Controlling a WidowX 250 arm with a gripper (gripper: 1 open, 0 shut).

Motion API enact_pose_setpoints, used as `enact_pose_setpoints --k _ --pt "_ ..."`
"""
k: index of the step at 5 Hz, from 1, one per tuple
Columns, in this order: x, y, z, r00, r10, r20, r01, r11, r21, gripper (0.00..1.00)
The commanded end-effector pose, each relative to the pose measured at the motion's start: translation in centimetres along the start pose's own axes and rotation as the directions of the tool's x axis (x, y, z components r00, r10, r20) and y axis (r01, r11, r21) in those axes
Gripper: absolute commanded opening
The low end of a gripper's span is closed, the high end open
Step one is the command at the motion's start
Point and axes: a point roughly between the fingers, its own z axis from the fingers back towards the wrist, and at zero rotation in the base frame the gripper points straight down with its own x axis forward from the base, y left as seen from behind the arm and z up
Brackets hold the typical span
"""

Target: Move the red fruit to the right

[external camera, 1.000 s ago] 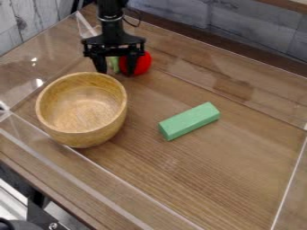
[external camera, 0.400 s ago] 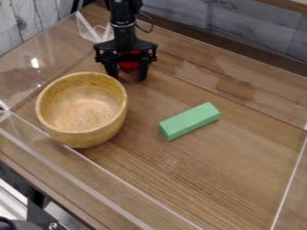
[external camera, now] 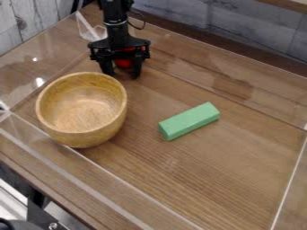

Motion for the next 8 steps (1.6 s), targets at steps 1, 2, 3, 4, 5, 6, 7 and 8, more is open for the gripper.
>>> enact_pose_setpoints --k 1,2,3,4,5,6,7,8 --pt "1.5 0.5 4.2 0.996 0.001 0.089 0.001 1.000 -0.022 0.00" --pt "2.2 -0.6 5.0 0.995 -0.039 0.088 0.043 0.998 -0.040 0.00" --pt "2.8 -1.8 5.5 0.993 -0.084 0.087 0.089 0.995 -0.053 0.00" --pt "2.6 -2.5 7.7 0.986 -0.134 0.095 0.142 0.986 -0.090 0.00" --pt "2.4 -3.0 9.1 0.988 -0.115 0.102 0.126 0.987 -0.104 0.00" --pt "2.3 -3.6 10.6 0.989 -0.096 0.110 0.109 0.987 -0.120 0.00" --pt "1.6 -4.1 8.6 0.981 -0.168 0.101 0.179 0.977 -0.114 1.00" --pt "0.8 -3.9 6.4 0.967 -0.236 0.091 0.245 0.964 -0.103 1.00"
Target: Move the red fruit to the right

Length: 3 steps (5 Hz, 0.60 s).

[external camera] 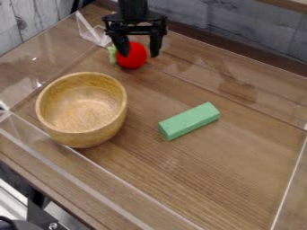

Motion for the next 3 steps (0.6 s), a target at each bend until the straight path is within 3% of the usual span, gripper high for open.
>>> enact_pose_setpoints --k 1,3 --pt "0.1 0.4 1.1 0.999 -0.007 0.041 0.007 1.000 0.009 0.00" --pt "0.4 -0.6 2.7 0.998 0.040 0.040 -0.041 0.999 0.026 0.00"
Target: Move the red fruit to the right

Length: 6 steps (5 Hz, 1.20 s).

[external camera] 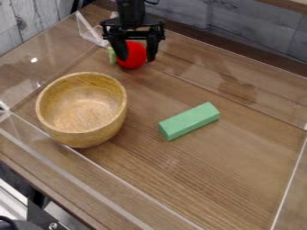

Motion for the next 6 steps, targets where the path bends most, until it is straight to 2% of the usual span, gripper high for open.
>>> enact_pose_setpoints --k 1,2,5,6 --pt "1.5 -0.7 3.2 0.996 -0.013 0.089 0.014 1.000 -0.001 0.00" --pt "1.6 -0.9 3.1 0.996 -0.020 0.085 0.019 1.000 0.002 0.00" --pt "1.1 -1.4 0.5 0.997 -0.042 0.070 0.041 0.999 0.018 0.00" --pt "0.9 -1.0 0.2 0.998 -0.017 0.067 0.015 0.999 0.028 0.00"
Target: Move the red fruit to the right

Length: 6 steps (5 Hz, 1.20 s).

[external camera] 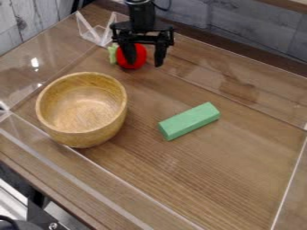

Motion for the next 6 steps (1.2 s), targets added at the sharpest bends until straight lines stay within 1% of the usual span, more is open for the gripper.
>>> enact_pose_setpoints --k 1,3,4,5,6 --pt "0.6 0.4 1.0 0.999 0.029 0.040 -0.029 1.000 0.011 0.00" --pt "1.7 2.2 2.1 0.999 -0.004 0.032 0.004 1.000 0.009 0.00" --pt "1.3 1.5 3.5 0.999 0.035 0.036 -0.035 0.999 0.011 0.00" --pt "0.8 0.9 4.5 0.997 0.072 0.037 -0.072 0.997 0.019 0.00" --pt "1.0 2.1 5.2 0.998 0.059 0.038 -0.060 0.998 0.013 0.00"
